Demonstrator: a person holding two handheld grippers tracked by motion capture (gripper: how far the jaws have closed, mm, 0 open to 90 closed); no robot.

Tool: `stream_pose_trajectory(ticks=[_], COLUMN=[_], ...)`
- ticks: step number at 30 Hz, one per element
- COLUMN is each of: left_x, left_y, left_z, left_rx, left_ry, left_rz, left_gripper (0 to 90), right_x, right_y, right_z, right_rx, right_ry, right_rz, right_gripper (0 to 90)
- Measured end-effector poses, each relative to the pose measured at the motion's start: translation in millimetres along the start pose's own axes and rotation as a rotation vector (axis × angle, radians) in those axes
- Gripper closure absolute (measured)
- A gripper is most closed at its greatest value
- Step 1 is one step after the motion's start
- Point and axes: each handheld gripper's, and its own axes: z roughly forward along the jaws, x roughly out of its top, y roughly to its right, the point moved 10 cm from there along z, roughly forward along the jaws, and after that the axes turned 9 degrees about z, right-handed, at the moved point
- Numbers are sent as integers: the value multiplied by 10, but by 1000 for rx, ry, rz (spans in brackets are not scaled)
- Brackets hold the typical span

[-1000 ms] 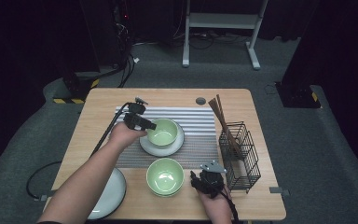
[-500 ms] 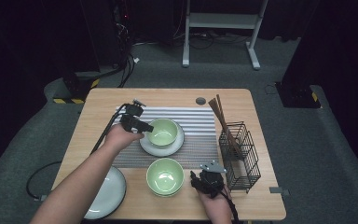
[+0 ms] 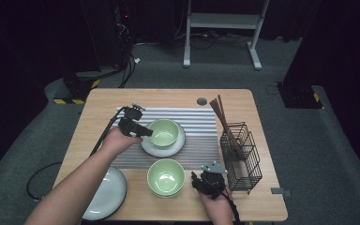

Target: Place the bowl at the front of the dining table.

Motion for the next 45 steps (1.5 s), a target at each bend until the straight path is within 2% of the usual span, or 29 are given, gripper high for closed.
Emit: stream_pose_trajectory(ticks=[9, 14, 19, 20, 22, 27, 30, 37, 42, 44, 45], left_x=[-55, -89, -178, -205, -219, -323, -363, -517, -651, -669, -711], left_y=[58, 86, 104, 104, 113, 121, 92, 34, 26, 23, 11], left_z=[-158, -235, -318, -339, -350, -418, -446, -462, -535, -543, -562], left_rx=[-14, -24, -41, -48, -52, -67, -66, -72, -102, -101, -100], left_ry=[12, 29, 31, 22, 31, 33, 42, 29, 52, 59, 66], left_rz=[31, 30, 40, 55, 48, 61, 61, 53, 67, 60, 70], left_gripper=[367, 368, 369, 370, 370, 372, 377, 374, 369, 367, 366], right_x=[0, 0, -1, -1, -1, -1, -1, -1, -1, -1, -2], right_y=[0, 1, 0, 0, 0, 0, 0, 0, 0, 0, 0], right_z=[0, 0, 0, 0, 0, 1, 1, 1, 1, 2, 2], right_rx=[1, 1, -1, -1, -1, -3, -4, -3, -4, -4, -6], right_ry=[0, -1, -1, -1, -1, -1, -1, -1, 0, 0, -1], right_rz=[0, -2, -2, -3, -3, -3, -4, -4, -6, -7, -8], right_gripper=[384, 384, 385, 385, 385, 385, 384, 384, 385, 384, 384])
